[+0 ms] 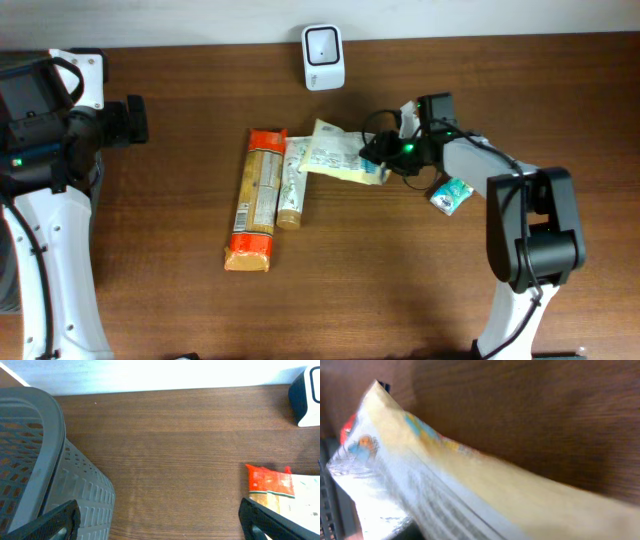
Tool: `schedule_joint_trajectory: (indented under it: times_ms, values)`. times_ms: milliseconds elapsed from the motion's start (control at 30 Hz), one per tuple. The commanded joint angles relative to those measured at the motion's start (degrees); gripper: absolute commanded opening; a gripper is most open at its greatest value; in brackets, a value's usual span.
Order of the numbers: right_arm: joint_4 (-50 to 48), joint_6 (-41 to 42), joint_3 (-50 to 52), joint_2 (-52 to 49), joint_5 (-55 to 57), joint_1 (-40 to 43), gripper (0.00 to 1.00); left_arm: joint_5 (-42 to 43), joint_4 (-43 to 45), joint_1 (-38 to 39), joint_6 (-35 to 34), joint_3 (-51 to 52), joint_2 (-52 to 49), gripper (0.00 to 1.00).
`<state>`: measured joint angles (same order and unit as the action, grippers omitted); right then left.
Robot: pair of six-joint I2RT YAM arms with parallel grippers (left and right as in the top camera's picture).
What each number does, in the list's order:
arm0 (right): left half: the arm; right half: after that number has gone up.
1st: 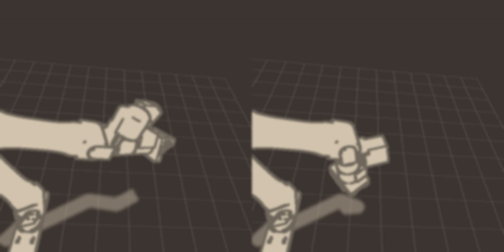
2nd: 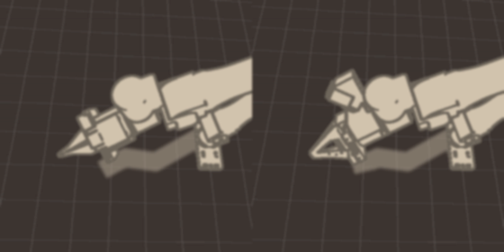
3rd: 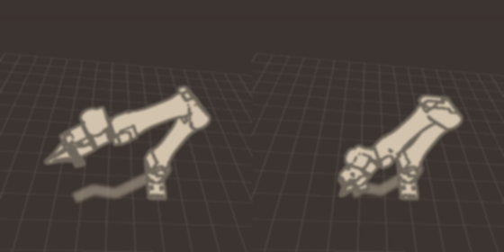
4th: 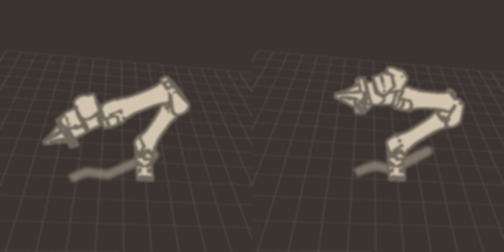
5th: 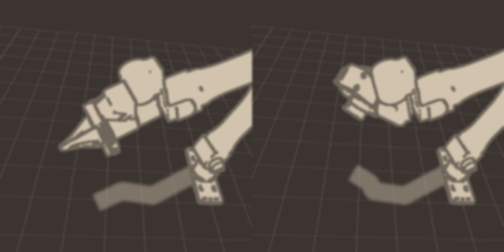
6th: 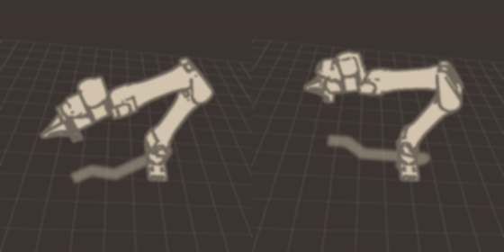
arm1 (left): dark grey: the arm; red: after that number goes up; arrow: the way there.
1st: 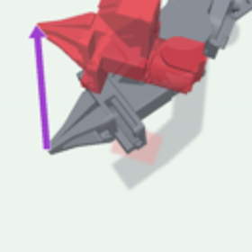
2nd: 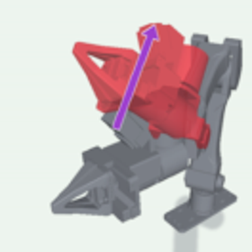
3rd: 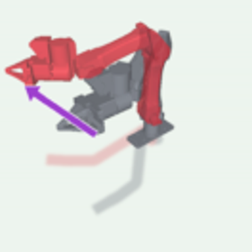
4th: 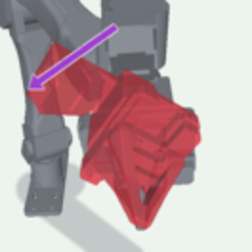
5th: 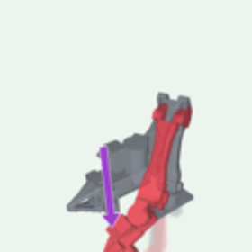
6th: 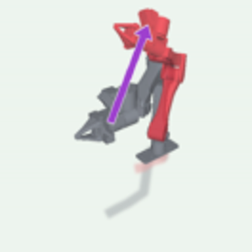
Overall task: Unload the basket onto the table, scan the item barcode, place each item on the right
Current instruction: 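Lift the snack bag and present its barcode to the scanner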
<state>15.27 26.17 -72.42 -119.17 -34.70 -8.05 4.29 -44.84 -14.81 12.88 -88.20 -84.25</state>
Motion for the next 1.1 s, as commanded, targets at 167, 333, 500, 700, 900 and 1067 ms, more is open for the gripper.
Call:
schedule_joint_trajectory:
  times_ms: [167, 333, 500, 700, 900, 1067]
  values:
    - [7.1, -13.9, 0.1, 8.0, -17.4, 5.0, 0.04, 0.4, 0.1, 0.0, 0.9, -0.2, 0.0, 0.99]
    - [17.1, -30.3, 0.1, 20.5, -34.0, 9.3, 0.04, 0.4, 0.1, 0.0, 0.9, -0.2, 0.0, 0.99]
    - [17.1, -44.4, 0.1, 22.7, -37.4, 6.0, 0.04, 0.4, 0.1, 0.0, 0.9, -0.2, 0.0, 0.99]
    - [16.2, -55.1, 0.1, 22.7, -28.0, 4.3, 0.04, 0.4, 0.1, 0.0, 0.9, -0.2, 0.0, 0.99]
    - [12.9, -59.0, 0.1, 22.7, -28.0, 4.3, 0.04, 0.4, 0.1, 0.0, 0.9, -0.2, 0.0, 0.99]
    - [11.2, -38.8, 0.1, 22.7, -7.8, 3.5, 0.04, 0.4, 0.1, 0.0, 0.9, -0.2, 0.0, 0.99]
